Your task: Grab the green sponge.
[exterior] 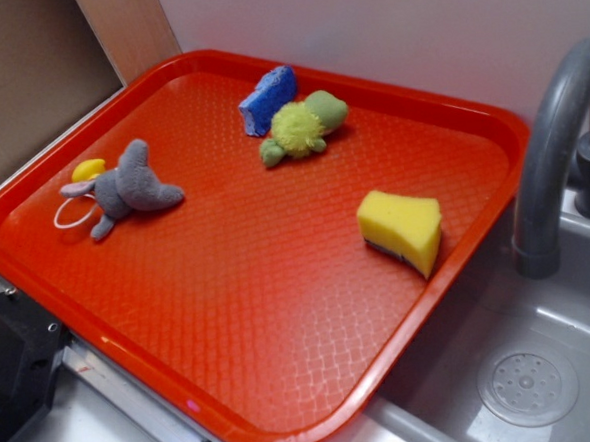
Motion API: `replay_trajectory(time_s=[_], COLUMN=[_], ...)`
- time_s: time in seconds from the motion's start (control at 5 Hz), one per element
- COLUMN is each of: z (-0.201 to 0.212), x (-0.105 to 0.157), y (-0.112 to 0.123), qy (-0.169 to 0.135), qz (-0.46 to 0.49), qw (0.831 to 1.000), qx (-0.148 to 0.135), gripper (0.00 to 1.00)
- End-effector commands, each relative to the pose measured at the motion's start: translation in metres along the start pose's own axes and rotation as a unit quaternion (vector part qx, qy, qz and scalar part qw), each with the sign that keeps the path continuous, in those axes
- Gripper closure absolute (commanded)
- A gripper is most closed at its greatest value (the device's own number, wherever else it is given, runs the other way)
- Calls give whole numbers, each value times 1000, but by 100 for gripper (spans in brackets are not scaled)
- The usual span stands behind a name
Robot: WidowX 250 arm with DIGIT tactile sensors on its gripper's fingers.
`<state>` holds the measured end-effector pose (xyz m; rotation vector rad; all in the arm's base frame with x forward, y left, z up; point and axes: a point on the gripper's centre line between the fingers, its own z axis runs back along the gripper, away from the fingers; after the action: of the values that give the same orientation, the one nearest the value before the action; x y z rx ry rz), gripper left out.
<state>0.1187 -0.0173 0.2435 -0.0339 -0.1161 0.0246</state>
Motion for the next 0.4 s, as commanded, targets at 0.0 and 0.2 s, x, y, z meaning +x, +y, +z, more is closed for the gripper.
replay_trajectory(time_s=[0.0, 0.2], z=[0, -3], x=[0, 15], y=[0, -5], qy=[0, 5], qz=[0, -105], qw=[1000, 993], qx=[0, 53], gripper=[0, 0])
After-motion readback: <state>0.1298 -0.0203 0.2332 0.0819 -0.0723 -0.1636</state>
